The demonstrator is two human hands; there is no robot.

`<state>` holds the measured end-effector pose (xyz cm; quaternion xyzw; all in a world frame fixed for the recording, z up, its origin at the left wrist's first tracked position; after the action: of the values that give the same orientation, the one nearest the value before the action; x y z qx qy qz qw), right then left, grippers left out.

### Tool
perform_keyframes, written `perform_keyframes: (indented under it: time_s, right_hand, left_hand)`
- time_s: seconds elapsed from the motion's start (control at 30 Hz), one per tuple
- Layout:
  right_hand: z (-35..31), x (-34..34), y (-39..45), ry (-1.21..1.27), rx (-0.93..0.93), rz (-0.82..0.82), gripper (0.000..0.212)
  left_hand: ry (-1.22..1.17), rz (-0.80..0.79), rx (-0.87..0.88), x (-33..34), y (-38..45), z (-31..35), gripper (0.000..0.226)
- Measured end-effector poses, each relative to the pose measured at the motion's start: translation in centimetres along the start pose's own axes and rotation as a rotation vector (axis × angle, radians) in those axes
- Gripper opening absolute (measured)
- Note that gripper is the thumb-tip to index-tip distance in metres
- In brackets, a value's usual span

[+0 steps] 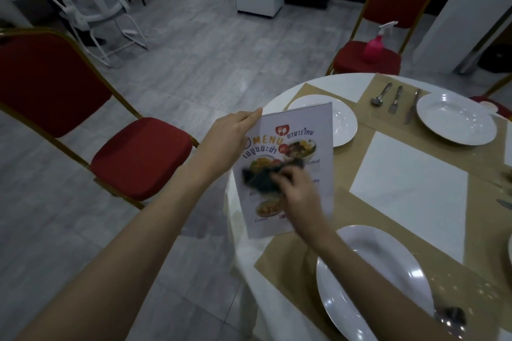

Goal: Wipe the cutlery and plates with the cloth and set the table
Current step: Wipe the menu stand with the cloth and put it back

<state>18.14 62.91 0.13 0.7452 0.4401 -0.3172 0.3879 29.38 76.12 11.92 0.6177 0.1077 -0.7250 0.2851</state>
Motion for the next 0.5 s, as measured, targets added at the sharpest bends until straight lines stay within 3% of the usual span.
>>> perform_keyframes:
  time_s: [0.13,0.2,0.27,0.43,0.5]
  right_hand:
    - [2.1,0.9,-4.7,-0.097,-0.259,-0.15,0.034]
    - [3.0,-0.8,-3.6,-0.108,-0.278,-0.151,0.034]
    - [3.3,-3.2,-0.8,-0.089,-0.181,-0.095,0.032]
    - [1.1,-8.9,8.7,0.042,0.034,0.295,0.032]
    - [0.1,-8.9,9.9,0.063,0.042,0.318,0.034]
  left_hand:
    - [-0.003,0.002,0.03,-0.1,0.5,0.5,0.059]
    - [0.003,0.01,0.05,-0.1,0.9,0.8,0.058]
    - [0.002,0.014,0.039,-0.2,1.0,0.6,0.058]
    - [0.02,-0.003,0.043,0.0,0.8,0.4,0.06]
    - [0.031,-0.001,0.041,0.2,0.8,0.4,0.061]
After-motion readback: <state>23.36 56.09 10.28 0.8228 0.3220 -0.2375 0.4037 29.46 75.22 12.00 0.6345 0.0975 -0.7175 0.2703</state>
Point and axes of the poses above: each hand's wrist, its own y-axis towards the middle knuckle, its own x-axis out of the palm, z = x × y, the point moved 3 cm from there along y, towards the middle knuckle, and after that the axes turned 15 degrees about x, right-handed, at the moved point
